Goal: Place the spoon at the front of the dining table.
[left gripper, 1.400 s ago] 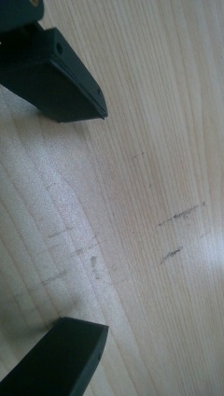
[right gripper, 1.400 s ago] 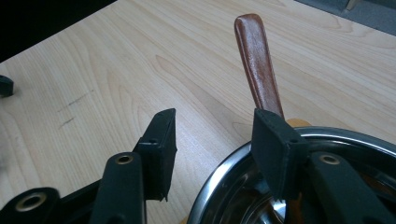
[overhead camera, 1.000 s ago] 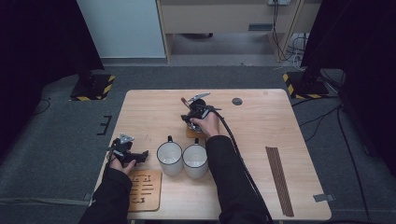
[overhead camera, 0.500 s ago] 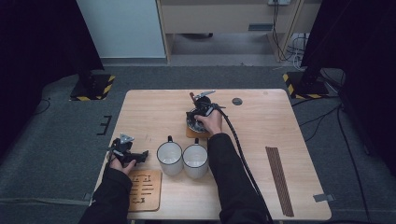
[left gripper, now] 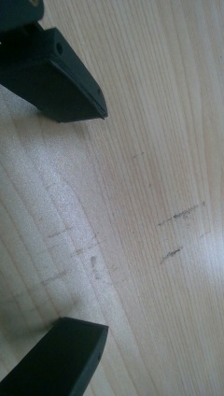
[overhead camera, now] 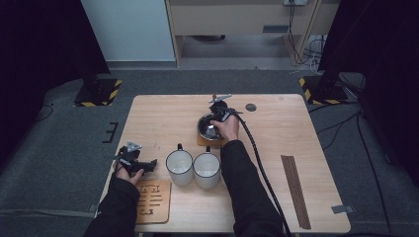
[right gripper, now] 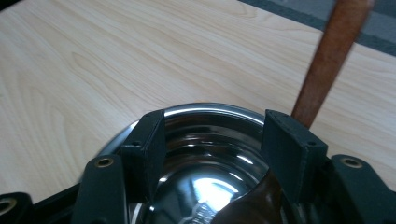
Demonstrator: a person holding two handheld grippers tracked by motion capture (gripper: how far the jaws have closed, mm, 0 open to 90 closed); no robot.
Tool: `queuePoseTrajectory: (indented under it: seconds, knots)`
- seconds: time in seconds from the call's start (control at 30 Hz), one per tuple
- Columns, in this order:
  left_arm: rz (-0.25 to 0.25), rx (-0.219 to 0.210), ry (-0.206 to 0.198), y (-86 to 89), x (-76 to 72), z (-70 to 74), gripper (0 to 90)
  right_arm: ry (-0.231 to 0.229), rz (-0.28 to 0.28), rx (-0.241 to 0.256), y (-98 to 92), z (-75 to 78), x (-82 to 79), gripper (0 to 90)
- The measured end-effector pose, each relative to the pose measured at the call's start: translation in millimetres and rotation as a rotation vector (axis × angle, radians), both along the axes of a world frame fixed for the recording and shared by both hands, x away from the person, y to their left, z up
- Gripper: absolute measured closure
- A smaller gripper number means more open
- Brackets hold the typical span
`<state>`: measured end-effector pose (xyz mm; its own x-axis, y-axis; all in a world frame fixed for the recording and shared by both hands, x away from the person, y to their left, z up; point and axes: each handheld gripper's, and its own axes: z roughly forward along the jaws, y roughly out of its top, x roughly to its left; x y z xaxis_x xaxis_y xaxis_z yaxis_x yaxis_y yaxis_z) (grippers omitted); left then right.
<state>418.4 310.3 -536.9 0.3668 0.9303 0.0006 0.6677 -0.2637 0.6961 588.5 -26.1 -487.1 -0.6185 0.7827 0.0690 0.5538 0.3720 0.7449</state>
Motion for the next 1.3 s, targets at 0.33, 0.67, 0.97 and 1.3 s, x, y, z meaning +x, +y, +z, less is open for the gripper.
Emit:
queuePoseTrajectory:
  seconds: [0.33,0.67,0.97,1.3]
  knots:
    - [0.000,0.000,0.000,0.0,0.0,0.0,0.0,-0.001,-0.020,-0.054,-12.3,4.6,-1.8,41.3]
    - [0.000,0.000,0.000,0.0,0.0,0.0,0.0,-0.002,-0.020,-0.126,-26.1,11.9,-7.9,43.4]
    - [0.000,0.000,0.000,0.0,0.0,0.0,0.0,-0.008,0.000,-0.184,-34.6,14.7,-12.8,45.6]
    - [0.000,0.000,0.000,-0.1,0.0,0.0,0.0,-0.009,0.013,-0.189,-41.9,14.5,-19.8,50.9]
